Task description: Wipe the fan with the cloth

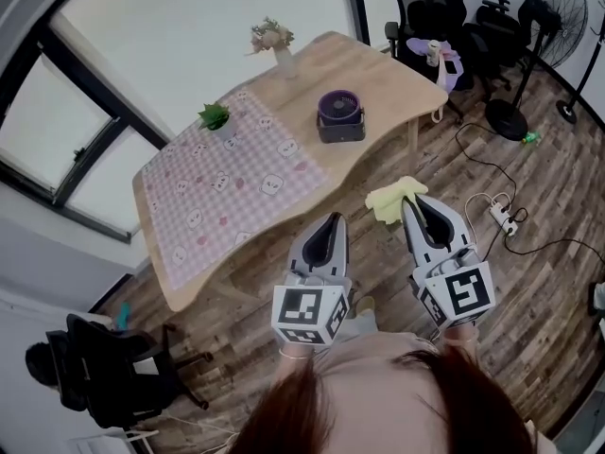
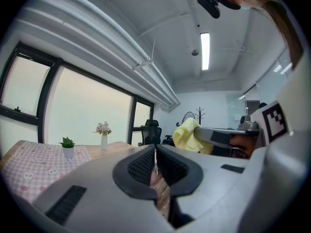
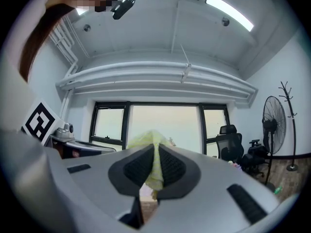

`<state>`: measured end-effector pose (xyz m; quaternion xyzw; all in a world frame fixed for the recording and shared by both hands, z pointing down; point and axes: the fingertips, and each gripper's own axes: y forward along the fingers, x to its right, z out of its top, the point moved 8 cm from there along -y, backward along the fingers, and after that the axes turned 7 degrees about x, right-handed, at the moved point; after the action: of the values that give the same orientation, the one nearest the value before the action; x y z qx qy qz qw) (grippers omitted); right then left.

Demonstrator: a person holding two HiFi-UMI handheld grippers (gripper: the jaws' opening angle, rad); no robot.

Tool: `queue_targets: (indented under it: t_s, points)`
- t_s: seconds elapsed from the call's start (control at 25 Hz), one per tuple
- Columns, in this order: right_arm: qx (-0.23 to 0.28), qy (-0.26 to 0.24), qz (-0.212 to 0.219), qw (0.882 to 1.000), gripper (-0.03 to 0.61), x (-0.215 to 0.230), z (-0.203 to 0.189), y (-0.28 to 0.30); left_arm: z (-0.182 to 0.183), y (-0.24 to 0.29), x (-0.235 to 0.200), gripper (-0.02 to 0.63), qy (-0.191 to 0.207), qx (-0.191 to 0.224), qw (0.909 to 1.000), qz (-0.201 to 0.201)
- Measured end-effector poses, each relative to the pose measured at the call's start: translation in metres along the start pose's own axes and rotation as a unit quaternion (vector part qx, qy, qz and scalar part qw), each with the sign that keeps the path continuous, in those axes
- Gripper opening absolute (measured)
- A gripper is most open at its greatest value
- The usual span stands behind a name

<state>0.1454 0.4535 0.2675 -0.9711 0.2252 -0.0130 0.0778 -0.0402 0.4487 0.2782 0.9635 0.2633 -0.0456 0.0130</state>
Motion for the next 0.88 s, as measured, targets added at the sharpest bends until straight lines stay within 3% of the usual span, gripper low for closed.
queue_targets:
  t_s: [0.4, 0.88]
  points:
    - [-0.01, -0.013, -0.015, 1.0, 0.025, -0.016, -0.006, 0.059, 0.005, 0.027, -0.059, 0.015, -0.01, -0.001, 0.9997, -0.023]
    - [-0.028, -0.023, -0.004, 0.999, 0.025, -0.02, -0.016, 0.102, -0.001, 0.048, -0.097, 0.015, -0.031, -0.005, 0.9994, -0.015]
